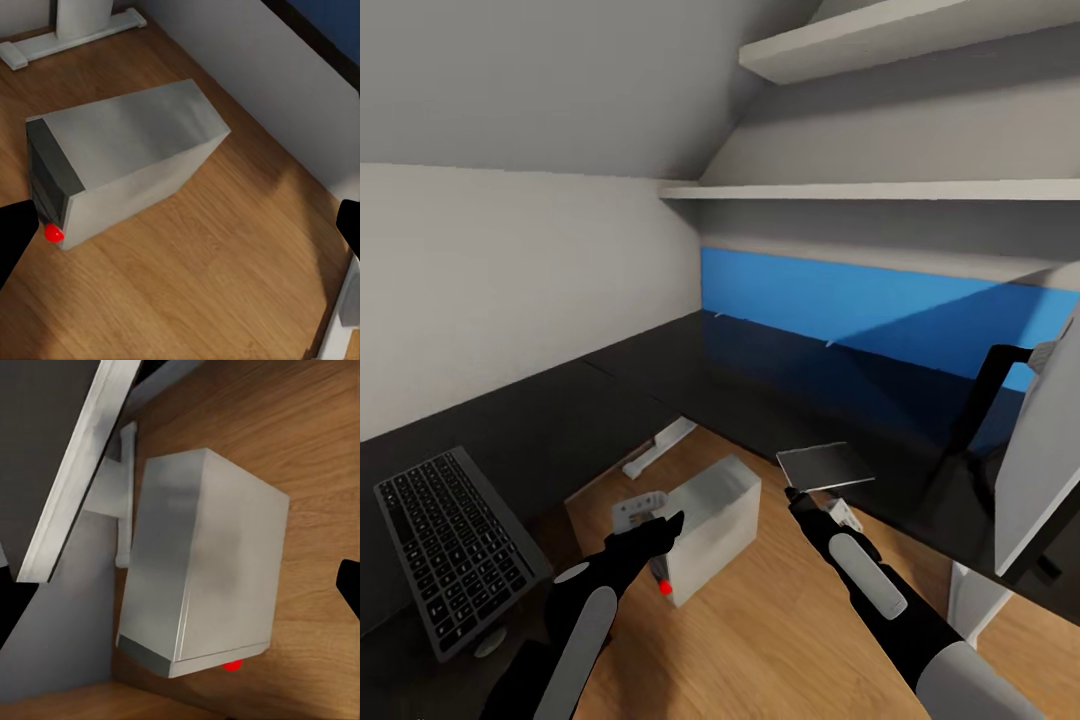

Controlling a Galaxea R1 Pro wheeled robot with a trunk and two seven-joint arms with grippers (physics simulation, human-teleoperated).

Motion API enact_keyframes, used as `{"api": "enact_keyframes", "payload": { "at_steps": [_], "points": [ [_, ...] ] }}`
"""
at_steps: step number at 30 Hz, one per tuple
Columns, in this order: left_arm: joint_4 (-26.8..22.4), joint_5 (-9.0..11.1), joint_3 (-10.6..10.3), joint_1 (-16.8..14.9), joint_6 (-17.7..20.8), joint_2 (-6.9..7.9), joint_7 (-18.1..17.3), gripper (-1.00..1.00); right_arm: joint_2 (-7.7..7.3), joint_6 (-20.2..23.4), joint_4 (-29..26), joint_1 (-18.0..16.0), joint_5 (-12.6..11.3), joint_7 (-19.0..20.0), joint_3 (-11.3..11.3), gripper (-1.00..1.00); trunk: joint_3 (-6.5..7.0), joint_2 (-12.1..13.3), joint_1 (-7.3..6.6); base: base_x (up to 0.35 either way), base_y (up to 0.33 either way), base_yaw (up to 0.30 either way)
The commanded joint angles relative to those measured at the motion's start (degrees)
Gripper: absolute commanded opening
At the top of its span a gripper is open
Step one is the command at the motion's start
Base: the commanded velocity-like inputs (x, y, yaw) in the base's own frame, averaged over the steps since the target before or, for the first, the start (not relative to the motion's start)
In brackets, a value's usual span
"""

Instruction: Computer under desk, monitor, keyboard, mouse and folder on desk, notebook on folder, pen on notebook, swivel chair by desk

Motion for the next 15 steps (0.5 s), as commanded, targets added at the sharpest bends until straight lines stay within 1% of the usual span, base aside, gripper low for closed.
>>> {"api": "enact_keyframes", "payload": {
  "at_steps": [1, 7, 8, 10, 15],
  "points": [
    [-0.1, 0.6, 0.0, 0.0, 0.1, 0.0, 0.6, 1.0, -0.07, 0.0, -0.1, -0.1, -0.2, -0.3, 0.2, 1.0, -0.24, -0.4, 0.22, 0.0, 0.0, 0.0],
    [-0.1, 0.6, 0.0, 0.0, 0.1, 0.0, 0.6, 1.0, -0.01, 0.0, -0.2, -0.1, -0.1, 0.1, 0.2, 1.0, -1.32, -2.9, 1.54, 0.0, 0.0, 0.0],
    [-0.1, 0.6, 0.0, 0.0, 0.1, 0.0, 0.6, 1.0, 0.0, 0.0, -0.2, -0.1, 0.0, 0.7, 0.2, 1.0, -1.5, -3.3, 1.76, 0.0, 0.0, 0.0],
    [-0.1, 0.6, 0.0, 0.0, 0.0, 0.0, 0.6, 1.0, 0.02, 0.0, -0.1, -0.1, -0.1, 3.8, 0.2, 1.0, -1.86, -4.1, 2.2, 0.0, 0.0, 0.0],
    [-0.1, 0.6, 0.0, 0.0, 0.0, 0.0, 0.6, 1.0, 0.08, 0.0, 0.3, -0.1, -0.3, 7.8, 0.2, 1.0, -2.76, -6.1, 3.3, 0.0, 0.0, 0.0]
  ]
}}
